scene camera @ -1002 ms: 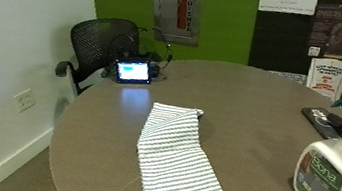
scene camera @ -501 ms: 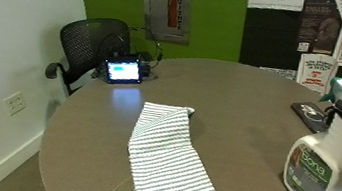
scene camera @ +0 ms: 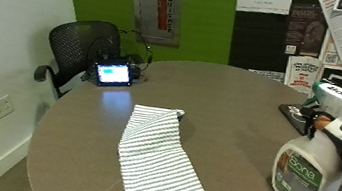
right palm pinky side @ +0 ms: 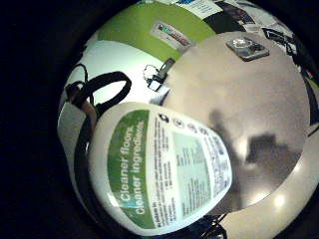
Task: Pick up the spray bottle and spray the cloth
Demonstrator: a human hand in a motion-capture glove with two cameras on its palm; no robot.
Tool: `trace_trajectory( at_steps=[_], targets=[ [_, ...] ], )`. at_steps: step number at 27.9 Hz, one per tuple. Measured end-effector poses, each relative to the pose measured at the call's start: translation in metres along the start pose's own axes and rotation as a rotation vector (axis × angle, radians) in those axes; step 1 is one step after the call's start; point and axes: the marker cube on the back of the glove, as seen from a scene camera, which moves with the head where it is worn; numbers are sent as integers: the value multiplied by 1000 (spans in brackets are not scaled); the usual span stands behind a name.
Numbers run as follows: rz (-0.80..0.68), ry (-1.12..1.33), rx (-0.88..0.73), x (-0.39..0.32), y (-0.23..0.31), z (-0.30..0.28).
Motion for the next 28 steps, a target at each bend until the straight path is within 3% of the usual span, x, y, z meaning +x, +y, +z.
trace_trajectory(
  at_steps=[15,28],
  targets=[
    [-126,-39,-53,-6,-3,18],
    [-132,-34,-92,4,-6,35]
  ],
)
